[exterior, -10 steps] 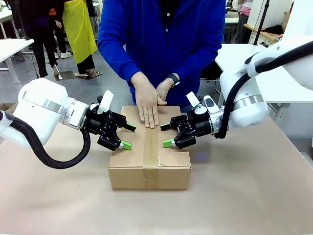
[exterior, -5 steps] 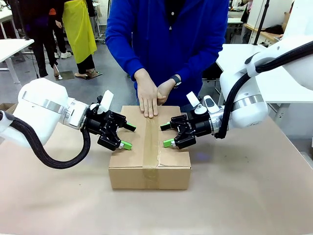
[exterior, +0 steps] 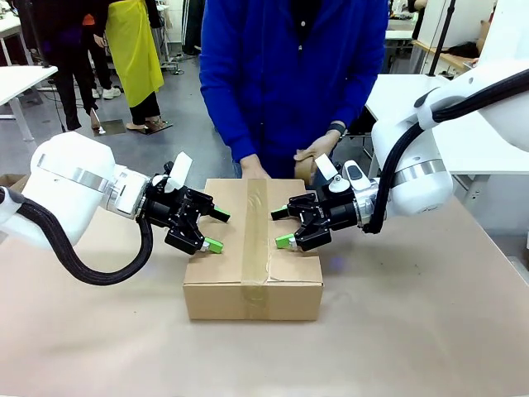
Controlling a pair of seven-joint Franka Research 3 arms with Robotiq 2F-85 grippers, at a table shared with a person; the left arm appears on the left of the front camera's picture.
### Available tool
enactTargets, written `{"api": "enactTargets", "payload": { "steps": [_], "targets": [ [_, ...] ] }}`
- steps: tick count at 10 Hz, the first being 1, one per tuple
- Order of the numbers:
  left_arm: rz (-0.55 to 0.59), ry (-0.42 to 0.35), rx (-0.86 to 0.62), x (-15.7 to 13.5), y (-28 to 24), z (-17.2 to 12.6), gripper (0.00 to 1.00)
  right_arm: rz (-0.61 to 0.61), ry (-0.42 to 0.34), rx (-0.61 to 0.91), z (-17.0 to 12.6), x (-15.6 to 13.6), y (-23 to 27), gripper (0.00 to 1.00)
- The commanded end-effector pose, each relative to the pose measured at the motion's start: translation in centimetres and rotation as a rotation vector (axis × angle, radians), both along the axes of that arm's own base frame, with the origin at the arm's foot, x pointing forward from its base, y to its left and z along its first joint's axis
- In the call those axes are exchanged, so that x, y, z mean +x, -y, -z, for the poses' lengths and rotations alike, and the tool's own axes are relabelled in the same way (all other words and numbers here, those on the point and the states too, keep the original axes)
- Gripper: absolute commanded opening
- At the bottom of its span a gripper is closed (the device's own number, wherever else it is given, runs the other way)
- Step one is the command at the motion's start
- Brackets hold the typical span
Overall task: Pack the gift set into the box.
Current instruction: Press and hold the closed box until the human finishes sealing it.
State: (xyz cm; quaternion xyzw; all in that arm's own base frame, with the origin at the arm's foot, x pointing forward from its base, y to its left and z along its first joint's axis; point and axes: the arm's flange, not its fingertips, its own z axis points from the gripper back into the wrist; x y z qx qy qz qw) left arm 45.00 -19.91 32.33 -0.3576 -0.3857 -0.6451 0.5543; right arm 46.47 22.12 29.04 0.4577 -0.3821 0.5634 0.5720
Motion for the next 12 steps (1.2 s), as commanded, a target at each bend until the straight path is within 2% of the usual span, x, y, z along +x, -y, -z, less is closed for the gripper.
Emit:
{"api": "enactTargets", "payload": {
  "steps": [1,8,9,10,11,12],
  "targets": [
    [0.013,0.017,-0.001,-0.2,0.0,0.3,1.0,0.0,0.014,-0.006,0.3,0.0,0.0,1.0],
    [0.0,0.0,0.0,0.0,0.0,0.0,1.0,0.0,0.014,-0.006,0.3,0.0,0.0,1.0],
    [0.071,0.003,-0.078,-1.4,-2.6,-2.4,1.0,0.0,0.0,0.0,0.0,0.0,0.0,1.0],
    [0.062,-0.014,-0.092,-3.6,-7.3,-4.7,1.0,0.038,0.065,0.055,-3.9,-2.8,4.5,1.0],
    [0.027,-0.015,-0.125,-6.3,-12.3,-5.8,1.0,0.129,0.073,0.053,-6.4,-6.1,10.4,1.0],
    [-0.035,-0.009,-0.166,-8.6,-16.5,-5.3,1.0,0.206,0.052,0.133,-7.0,-9.1,16.1,1.0]
  ]
}}
